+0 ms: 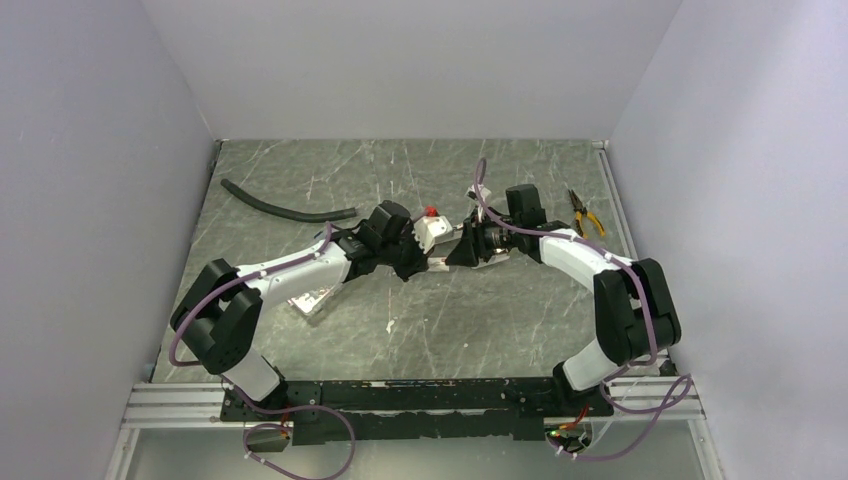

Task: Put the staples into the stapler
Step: Open the staple box at the center of the board.

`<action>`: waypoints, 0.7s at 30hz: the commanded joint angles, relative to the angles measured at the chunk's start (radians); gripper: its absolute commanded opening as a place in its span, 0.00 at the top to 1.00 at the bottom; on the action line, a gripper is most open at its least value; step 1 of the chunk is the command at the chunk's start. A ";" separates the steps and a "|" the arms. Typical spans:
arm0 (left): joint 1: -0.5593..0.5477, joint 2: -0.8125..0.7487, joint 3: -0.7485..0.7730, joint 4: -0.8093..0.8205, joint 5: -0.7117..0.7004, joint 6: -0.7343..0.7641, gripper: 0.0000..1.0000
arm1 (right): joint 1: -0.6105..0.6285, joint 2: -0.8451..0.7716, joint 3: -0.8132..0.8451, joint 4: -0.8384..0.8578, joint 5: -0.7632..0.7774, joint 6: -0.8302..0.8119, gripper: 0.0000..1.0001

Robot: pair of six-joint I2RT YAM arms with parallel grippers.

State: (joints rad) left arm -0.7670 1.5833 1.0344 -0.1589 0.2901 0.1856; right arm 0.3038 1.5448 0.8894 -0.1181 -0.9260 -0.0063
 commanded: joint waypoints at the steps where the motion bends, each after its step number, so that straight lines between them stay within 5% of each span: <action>1: 0.000 -0.002 0.034 0.019 0.022 -0.023 0.97 | 0.004 0.016 0.035 0.037 -0.065 -0.020 0.57; 9: 0.005 -0.015 0.009 0.044 0.030 -0.022 0.97 | 0.004 0.044 0.029 0.024 -0.132 -0.065 0.62; 21: 0.014 -0.003 -0.011 0.062 0.045 -0.024 0.97 | 0.004 0.055 0.046 -0.018 -0.151 -0.117 0.84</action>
State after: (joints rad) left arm -0.7601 1.5833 1.0248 -0.1577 0.3042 0.1856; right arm 0.3016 1.5974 0.8978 -0.1322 -1.0275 -0.0803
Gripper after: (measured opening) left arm 0.060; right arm 0.214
